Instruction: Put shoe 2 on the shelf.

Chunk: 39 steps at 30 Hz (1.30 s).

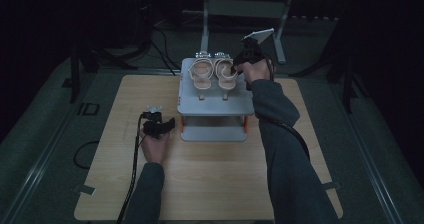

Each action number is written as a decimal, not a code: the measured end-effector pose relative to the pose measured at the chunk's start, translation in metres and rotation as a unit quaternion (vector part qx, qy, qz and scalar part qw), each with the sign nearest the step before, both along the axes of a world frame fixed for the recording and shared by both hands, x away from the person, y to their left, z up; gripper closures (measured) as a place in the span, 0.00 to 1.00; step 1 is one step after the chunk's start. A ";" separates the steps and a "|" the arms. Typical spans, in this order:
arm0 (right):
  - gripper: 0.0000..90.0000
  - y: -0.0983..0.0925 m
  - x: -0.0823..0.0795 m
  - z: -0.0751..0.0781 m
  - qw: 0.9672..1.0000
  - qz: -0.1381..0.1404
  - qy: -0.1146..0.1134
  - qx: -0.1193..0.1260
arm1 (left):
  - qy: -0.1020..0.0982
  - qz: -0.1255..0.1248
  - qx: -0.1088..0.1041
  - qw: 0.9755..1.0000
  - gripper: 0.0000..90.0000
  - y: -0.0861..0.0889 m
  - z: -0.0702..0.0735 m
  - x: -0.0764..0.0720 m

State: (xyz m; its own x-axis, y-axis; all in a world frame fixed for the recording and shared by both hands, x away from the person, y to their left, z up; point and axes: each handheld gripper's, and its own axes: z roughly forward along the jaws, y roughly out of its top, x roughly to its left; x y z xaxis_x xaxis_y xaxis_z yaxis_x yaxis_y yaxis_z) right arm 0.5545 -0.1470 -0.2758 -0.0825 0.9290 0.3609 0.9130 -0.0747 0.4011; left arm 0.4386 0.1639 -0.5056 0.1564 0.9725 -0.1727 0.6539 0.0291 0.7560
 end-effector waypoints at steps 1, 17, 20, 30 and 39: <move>0.81 -0.001 0.000 0.000 1.000 0.002 0.001 0.007 | 0.000 0.000 0.001 1.000 0.47 0.000 0.000 0.000; 0.61 0.004 -0.007 0.017 0.997 0.043 -0.071 -0.002 | 0.000 0.000 0.000 1.000 0.47 0.000 0.000 0.000; 0.60 0.005 -0.010 0.023 0.995 0.048 -0.084 0.001 | 0.000 0.001 0.000 1.000 0.47 0.000 0.000 0.000; 0.60 -0.003 -0.018 0.039 0.991 0.055 -0.124 0.011 | -0.001 0.001 0.000 1.000 0.47 0.000 0.000 0.000; 0.62 -0.015 -0.018 0.035 0.991 0.042 -0.125 0.009 | 0.000 0.001 0.000 1.000 0.47 0.000 0.000 0.000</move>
